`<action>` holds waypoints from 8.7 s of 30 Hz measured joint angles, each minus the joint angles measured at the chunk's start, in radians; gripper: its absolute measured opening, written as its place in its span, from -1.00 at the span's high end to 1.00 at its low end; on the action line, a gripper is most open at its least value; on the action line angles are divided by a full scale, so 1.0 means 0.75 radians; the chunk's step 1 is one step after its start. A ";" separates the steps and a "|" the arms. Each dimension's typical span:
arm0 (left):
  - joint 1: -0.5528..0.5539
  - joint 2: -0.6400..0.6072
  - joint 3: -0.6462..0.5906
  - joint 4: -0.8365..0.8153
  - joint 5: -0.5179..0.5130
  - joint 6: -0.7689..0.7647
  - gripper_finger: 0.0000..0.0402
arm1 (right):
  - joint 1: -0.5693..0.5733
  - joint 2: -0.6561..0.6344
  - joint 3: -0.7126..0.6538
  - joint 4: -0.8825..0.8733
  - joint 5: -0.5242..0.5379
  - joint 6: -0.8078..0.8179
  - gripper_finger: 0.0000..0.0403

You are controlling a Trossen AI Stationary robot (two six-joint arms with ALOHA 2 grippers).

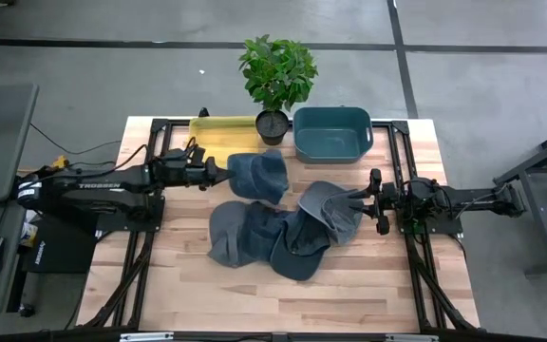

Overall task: Pick & Place hat
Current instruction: Put the top blue cap into the blue bin

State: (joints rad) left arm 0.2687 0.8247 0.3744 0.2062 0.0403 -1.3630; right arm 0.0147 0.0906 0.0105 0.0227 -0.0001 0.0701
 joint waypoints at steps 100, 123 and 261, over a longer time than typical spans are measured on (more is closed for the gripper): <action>-0.001 -0.093 0.071 0.135 0.303 0.461 0.96 | -0.157 1.837 0.767 0.912 -0.012 1.396 -0.70; -0.002 -0.093 0.071 0.141 0.212 0.457 0.96 | -0.184 1.899 1.105 0.924 -0.395 1.314 -0.60; -0.001 -0.181 0.071 0.251 0.093 0.794 -0.37 | -1.295 1.464 1.394 -0.578 -1.098 0.339 1.00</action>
State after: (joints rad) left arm 0.2680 0.6888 0.4278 0.3943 0.1097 -0.7677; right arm -0.9564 1.1885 1.0557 -0.4111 -0.8238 0.3246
